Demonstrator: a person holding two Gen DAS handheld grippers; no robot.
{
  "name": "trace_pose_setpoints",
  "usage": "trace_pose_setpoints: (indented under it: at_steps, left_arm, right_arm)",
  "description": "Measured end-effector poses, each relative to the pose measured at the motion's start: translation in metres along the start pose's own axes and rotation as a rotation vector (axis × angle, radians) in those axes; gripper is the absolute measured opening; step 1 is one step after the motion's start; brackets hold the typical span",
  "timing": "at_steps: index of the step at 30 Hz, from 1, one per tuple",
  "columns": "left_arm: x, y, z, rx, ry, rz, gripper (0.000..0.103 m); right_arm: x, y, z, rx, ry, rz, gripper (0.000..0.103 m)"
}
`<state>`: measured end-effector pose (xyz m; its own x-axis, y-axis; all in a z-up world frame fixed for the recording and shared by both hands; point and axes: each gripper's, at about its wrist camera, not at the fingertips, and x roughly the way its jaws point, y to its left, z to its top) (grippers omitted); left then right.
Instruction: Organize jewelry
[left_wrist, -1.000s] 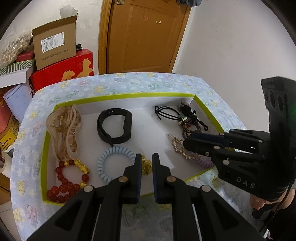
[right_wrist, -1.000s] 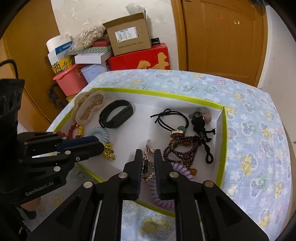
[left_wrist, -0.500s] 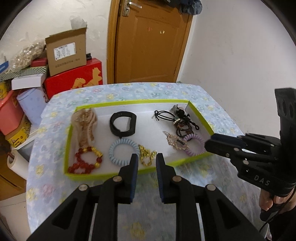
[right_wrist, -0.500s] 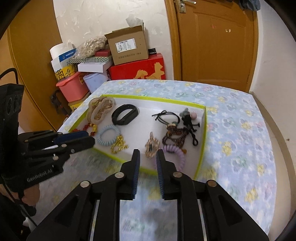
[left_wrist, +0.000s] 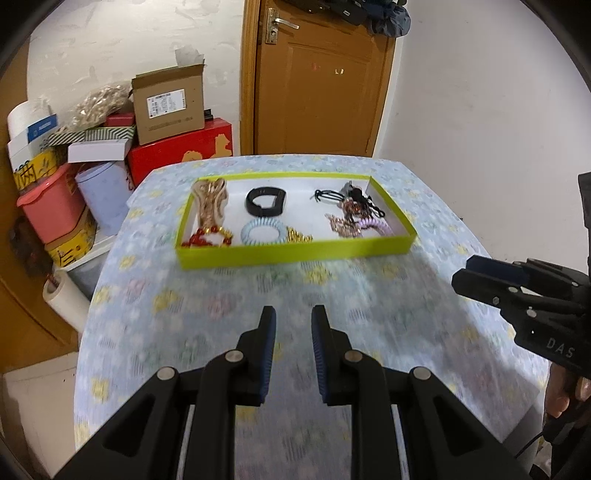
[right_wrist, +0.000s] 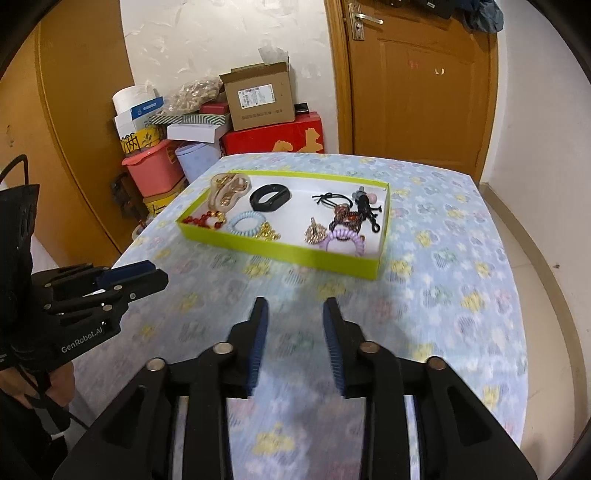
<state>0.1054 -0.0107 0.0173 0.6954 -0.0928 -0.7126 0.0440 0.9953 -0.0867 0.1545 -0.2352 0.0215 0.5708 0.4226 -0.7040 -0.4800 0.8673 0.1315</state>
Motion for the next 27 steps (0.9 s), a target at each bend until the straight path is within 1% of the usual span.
trace_pose_setpoints:
  at_steps: [8,15,27]
  left_arm:
    - [-0.023,-0.004,-0.026,-0.026,-0.001,0.028,0.021]
    - [-0.030,-0.004,-0.043,-0.051,0.014,0.041,0.021]
    - [-0.025,-0.001,-0.048,-0.072,0.036,0.050,0.021]
  right_arm:
    - [-0.023,0.014,-0.026,-0.003,-0.003,-0.010,0.038]
    - [-0.029,0.019,-0.043,-0.010,0.011,-0.031,0.038]
    - [-0.024,0.020,-0.044,-0.019,0.027,-0.038,0.038]
